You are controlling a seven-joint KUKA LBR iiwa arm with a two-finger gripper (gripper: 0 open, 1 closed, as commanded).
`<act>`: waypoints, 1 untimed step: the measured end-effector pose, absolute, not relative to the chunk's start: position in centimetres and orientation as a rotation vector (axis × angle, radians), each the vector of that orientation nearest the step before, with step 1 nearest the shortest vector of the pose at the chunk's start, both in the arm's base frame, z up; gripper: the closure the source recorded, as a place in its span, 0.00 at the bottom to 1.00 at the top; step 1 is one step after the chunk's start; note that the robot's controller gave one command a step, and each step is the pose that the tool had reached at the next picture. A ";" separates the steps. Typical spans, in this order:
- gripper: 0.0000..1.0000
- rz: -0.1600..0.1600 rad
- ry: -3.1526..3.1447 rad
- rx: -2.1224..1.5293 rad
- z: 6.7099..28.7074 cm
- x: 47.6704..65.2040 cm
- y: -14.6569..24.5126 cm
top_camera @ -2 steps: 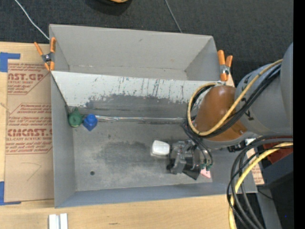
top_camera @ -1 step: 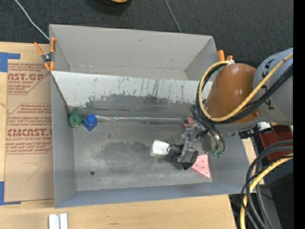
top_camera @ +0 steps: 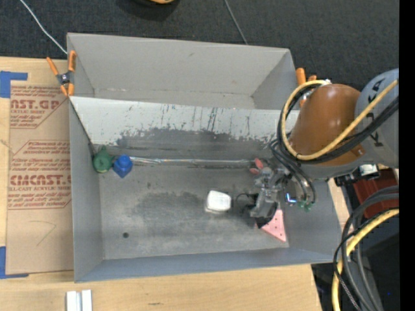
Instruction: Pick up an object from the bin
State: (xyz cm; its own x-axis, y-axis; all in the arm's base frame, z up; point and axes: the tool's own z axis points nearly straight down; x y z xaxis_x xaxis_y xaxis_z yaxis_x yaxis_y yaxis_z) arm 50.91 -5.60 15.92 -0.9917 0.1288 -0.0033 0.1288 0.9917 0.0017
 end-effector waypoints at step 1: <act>1.00 0.004 3.141 0.181 24.3 50.1 -4.3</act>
Offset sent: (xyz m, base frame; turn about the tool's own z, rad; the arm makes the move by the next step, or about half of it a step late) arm 0.0175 -0.0079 -0.0892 0.0272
